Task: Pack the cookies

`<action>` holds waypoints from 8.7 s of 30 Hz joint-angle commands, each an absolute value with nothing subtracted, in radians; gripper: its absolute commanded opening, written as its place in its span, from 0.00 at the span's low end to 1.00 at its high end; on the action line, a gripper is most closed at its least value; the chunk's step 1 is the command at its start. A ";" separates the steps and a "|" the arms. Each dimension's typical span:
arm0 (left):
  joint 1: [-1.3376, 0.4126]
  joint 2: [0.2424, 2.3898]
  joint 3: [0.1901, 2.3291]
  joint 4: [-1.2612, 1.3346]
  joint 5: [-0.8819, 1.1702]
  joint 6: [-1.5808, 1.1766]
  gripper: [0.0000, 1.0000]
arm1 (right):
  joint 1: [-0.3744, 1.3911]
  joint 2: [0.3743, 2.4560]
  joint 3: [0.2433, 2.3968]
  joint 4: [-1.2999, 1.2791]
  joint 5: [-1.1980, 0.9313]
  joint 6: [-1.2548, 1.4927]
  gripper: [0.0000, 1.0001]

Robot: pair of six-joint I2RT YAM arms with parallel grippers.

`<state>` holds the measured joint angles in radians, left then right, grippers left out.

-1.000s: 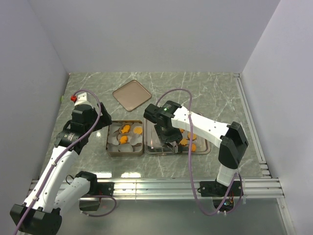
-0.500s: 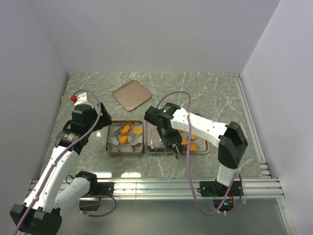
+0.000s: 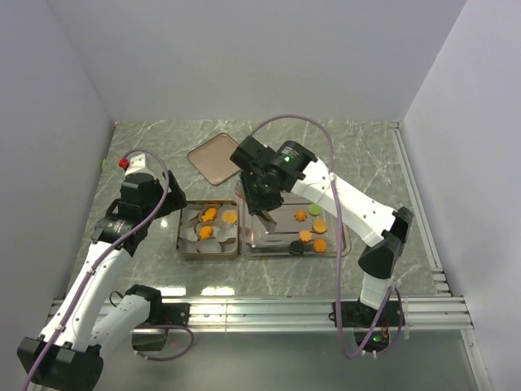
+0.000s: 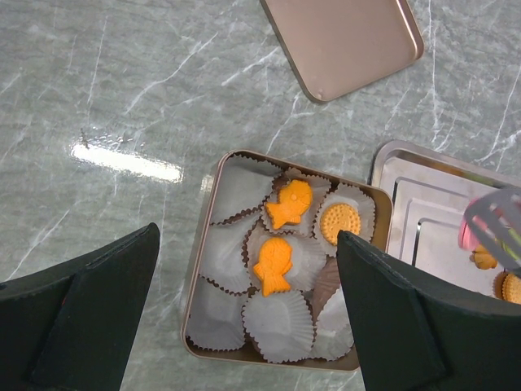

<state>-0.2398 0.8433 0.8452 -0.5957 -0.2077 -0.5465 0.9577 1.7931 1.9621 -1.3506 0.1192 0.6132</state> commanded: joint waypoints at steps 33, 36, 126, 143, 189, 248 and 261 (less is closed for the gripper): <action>-0.247 0.811 0.853 -0.592 -0.253 -0.569 0.94 | 0.979 2.169 2.284 -1.039 -0.253 0.722 0.48; -0.245 0.819 0.851 -0.591 -0.247 -0.566 0.94 | 0.971 2.180 2.304 -1.046 -0.242 0.716 0.48; -0.245 0.816 0.854 -0.594 -0.267 -0.571 0.96 | 0.647 1.624 1.436 -1.198 0.118 0.545 0.58; -0.245 0.802 0.853 -0.589 -0.267 -0.571 0.96 | 0.650 1.621 1.396 -1.230 0.083 0.526 0.42; -0.245 0.798 0.851 -0.591 -0.268 -0.574 0.95 | 0.686 1.795 1.696 -1.335 0.173 0.469 0.54; -0.245 0.818 0.851 -0.589 -0.261 -0.571 0.95 | 1.028 1.864 2.184 -1.442 0.112 0.635 0.46; -0.245 0.815 0.851 -0.588 -0.256 -0.569 0.95 | 1.127 1.802 1.985 -1.378 0.048 0.646 0.46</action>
